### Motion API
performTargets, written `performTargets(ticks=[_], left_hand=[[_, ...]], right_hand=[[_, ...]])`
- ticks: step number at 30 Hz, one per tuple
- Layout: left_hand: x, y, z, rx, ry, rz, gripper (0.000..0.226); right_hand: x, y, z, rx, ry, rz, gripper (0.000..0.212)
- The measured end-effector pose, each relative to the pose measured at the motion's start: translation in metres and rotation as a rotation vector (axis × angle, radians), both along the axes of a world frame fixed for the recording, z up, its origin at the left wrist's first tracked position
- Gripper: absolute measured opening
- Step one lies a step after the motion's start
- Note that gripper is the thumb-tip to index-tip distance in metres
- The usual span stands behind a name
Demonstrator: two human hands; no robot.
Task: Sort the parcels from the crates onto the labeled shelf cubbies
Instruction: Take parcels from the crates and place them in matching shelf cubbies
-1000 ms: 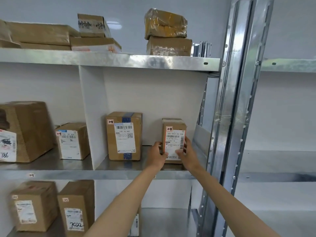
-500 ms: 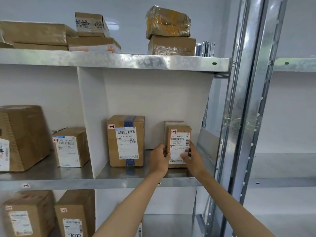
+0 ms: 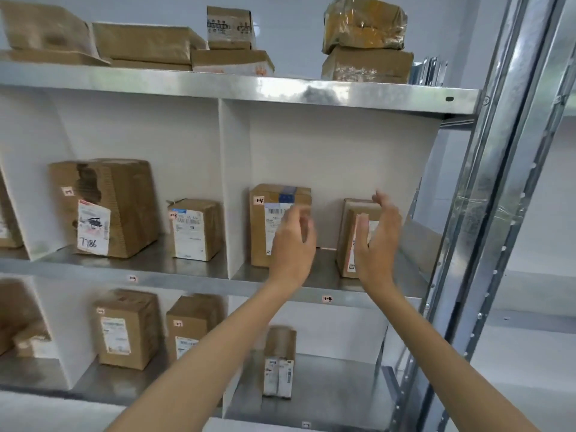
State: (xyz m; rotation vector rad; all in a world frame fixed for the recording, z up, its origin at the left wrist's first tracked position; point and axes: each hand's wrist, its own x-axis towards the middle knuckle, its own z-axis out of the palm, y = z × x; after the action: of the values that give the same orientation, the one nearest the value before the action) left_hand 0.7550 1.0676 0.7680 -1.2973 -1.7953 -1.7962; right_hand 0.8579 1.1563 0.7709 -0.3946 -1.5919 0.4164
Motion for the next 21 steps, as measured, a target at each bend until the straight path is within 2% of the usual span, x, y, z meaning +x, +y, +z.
performTargets(ticks=[3,8,14,21], left_hand=[[-0.017,-0.072,0.022,0.097,0.063,0.077,0.015],[-0.074,-0.238,0.022,0.127,0.119,0.328,0.017],[-0.129,-0.474,-0.005,0.084,0.022,0.718,0.015],[-0.127,-0.701,-0.054,0.027,-0.092,1.099,0.014]], right_hand=[[-0.04,-0.069,0.016,0.123,0.01,0.105,0.038],[-0.121,-0.219,0.011,0.102,-0.027,0.358,0.037],[-0.201,-0.412,-0.02,0.071,-0.134,0.72,0.035],[-0.256,-0.619,-0.069,0.089,-0.306,1.044,0.034]])
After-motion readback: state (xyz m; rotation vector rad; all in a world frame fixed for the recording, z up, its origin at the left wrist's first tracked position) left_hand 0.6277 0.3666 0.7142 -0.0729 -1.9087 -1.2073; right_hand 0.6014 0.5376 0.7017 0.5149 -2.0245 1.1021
